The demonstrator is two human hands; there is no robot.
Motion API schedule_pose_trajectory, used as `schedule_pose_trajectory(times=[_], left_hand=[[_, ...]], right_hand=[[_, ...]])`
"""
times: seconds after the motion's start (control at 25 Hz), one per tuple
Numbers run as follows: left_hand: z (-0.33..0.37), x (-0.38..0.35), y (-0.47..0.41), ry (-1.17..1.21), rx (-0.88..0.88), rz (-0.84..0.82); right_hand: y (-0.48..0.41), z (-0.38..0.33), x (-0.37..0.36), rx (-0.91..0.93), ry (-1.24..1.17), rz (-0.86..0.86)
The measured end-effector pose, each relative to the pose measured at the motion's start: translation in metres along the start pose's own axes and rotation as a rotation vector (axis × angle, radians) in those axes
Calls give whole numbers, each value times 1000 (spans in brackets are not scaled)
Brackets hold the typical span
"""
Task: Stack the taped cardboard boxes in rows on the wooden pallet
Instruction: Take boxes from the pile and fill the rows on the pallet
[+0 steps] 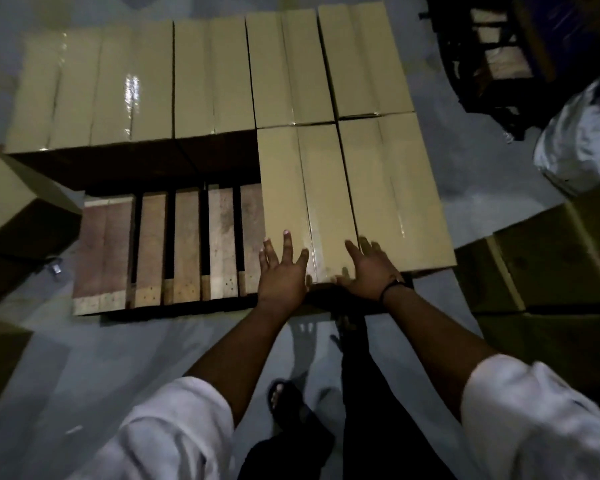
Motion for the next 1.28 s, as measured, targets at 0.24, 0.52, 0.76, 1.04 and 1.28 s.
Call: schedule_pose_trajectory(times=[0.24, 0.52, 0.76, 1.04, 1.28], left_hand=[[-6, 125, 128, 65, 14, 170], [51, 238, 217, 46, -136, 453], [131, 278, 254, 115, -217, 597], [290, 258, 309, 109, -398, 590], [443, 221, 371, 96, -599, 533]], right_hand=[[157, -81, 85, 54, -85, 239], [271, -89, 198, 108, -35, 552], [349, -20, 239, 33, -43, 713], [488, 140, 219, -168, -174, 811], [615, 275, 184, -382, -279, 902]])
Point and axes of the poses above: each hand's wrist, its own y-axis away from the middle knuckle, its own x-axis out of the back of the hand, z = x × y, the point moved 10 cm from there along -y, towards the middle knuckle, and after that the axes turned 13 degrees about -y, right-handed, at the moved point
